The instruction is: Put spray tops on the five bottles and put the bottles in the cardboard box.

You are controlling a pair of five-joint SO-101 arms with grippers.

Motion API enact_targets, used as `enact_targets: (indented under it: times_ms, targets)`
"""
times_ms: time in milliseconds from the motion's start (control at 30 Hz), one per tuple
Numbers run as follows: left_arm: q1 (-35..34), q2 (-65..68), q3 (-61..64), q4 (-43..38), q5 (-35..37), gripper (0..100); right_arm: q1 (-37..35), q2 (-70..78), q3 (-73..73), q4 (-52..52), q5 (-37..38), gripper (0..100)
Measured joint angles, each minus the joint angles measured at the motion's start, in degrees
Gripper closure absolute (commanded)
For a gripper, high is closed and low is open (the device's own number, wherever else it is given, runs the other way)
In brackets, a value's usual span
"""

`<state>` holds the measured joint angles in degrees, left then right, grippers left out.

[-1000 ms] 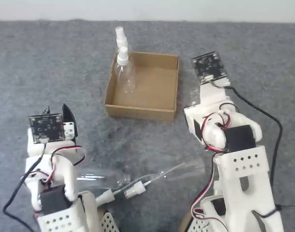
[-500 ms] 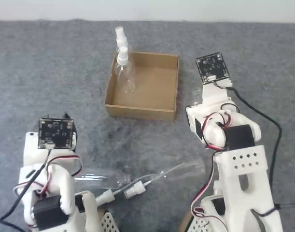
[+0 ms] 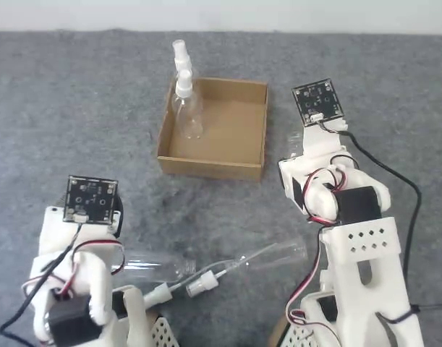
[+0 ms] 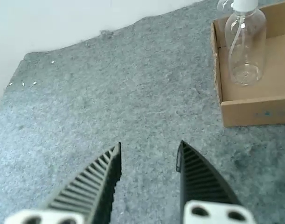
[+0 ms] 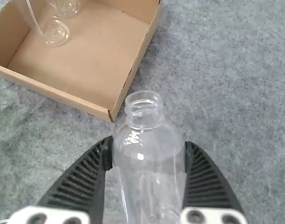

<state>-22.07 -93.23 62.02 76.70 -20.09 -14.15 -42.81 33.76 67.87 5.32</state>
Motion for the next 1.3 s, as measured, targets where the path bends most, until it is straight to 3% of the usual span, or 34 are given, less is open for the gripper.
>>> enact_targets:
  times_ms: [333,567,800,1300]
  targets:
    - [3.3,20.6,-15.0,9.1,-7.4,81,2.5,0.0,0.0,0.0,0.0,90.8]
    - [13.9,31.9,-17.9,12.9,-9.3,74,7.8,0.0,0.0,-1.5,-1.6,90.8]
    - [22.0,39.7,-17.9,12.9,-9.3,73,11.7,0.0,0.0,-3.1,-1.9,90.8]
    - [43.1,65.6,-17.9,12.9,-8.2,73,12.0,0.0,0.0,-3.4,-2.0,90.8]
